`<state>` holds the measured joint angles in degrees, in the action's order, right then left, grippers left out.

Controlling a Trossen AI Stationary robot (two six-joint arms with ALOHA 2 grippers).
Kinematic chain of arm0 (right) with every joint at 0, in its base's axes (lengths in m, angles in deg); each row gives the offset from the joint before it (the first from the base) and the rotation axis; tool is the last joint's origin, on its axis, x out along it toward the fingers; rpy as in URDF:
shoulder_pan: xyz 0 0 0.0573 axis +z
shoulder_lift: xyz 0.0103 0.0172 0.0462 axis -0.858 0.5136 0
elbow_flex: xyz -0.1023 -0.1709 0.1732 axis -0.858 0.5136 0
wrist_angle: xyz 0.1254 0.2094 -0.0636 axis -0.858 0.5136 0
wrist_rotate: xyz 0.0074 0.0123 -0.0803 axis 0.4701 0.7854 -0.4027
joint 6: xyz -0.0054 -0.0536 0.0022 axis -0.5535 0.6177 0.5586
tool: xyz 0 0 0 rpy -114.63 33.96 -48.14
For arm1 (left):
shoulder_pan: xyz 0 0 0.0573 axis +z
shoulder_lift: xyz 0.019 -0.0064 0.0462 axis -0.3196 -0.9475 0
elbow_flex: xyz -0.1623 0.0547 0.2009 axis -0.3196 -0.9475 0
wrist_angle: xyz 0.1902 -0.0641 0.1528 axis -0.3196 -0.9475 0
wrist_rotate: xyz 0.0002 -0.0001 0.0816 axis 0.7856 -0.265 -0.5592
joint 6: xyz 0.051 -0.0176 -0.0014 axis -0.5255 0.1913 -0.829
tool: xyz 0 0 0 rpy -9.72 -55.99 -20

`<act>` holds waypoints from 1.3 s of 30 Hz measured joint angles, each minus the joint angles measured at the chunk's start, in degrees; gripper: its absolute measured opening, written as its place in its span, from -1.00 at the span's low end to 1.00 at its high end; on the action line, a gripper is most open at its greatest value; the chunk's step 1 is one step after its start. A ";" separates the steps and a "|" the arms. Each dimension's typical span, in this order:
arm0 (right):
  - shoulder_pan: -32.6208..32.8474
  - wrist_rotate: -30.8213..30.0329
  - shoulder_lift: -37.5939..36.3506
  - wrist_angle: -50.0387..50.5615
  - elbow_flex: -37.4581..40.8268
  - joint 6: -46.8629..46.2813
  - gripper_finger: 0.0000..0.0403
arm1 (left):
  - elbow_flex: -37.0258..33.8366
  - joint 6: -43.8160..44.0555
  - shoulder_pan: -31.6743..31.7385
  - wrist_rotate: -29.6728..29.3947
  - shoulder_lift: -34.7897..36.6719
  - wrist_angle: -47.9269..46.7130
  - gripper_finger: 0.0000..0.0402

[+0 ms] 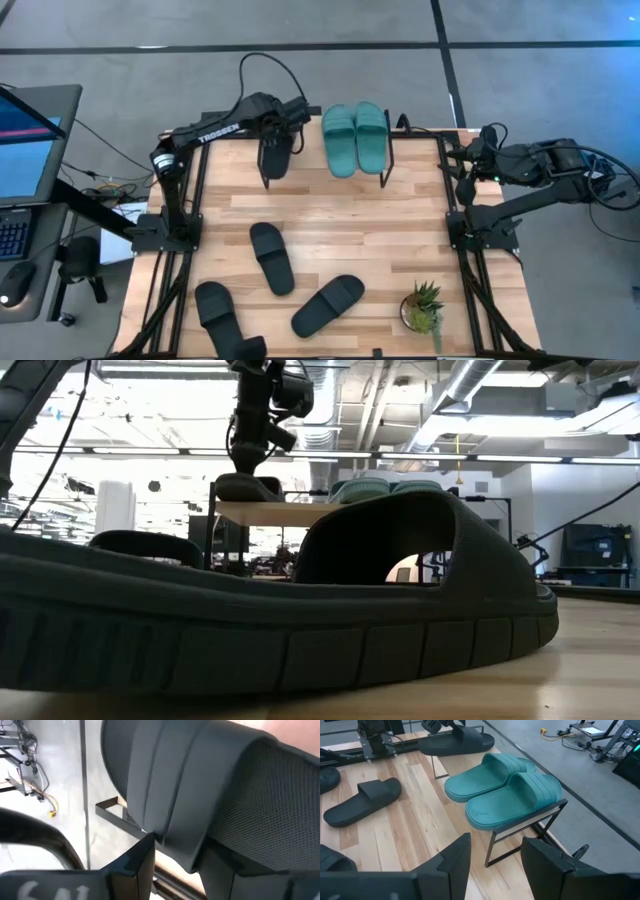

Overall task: Pick and place slides into the shelf
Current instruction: Put the black slipper on the shelf

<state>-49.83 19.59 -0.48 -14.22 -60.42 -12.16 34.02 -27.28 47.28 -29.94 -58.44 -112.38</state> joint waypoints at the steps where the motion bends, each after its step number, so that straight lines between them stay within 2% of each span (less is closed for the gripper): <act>1: 0.01 0.00 0.00 0.00 0.00 0.00 -0.20 | 0.00 0.52 -0.02 0.21 0.17 0.19 -0.39; 9: 0.00 0.00 0.00 0.00 0.00 0.02 -0.20 | 0.00 4.16 -0.05 0.39 2.50 0.48 -0.39; 22: 0.01 0.00 0.00 0.00 0.00 0.00 -0.20 | 0.00 7.29 -0.36 0.39 2.69 -0.43 -0.39; 30: 0.01 0.00 0.00 -0.01 0.00 0.02 -0.20 | 0.00 12.26 -0.31 0.36 2.69 -2.75 -0.39; 39: 0.01 0.00 0.00 0.00 0.00 0.09 -0.20 | 0.00 12.77 -0.55 0.34 2.69 -3.19 -0.39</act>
<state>-49.82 19.59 -0.48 -14.22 -60.42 -12.07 34.02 -14.51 46.73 -29.59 -55.75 -115.57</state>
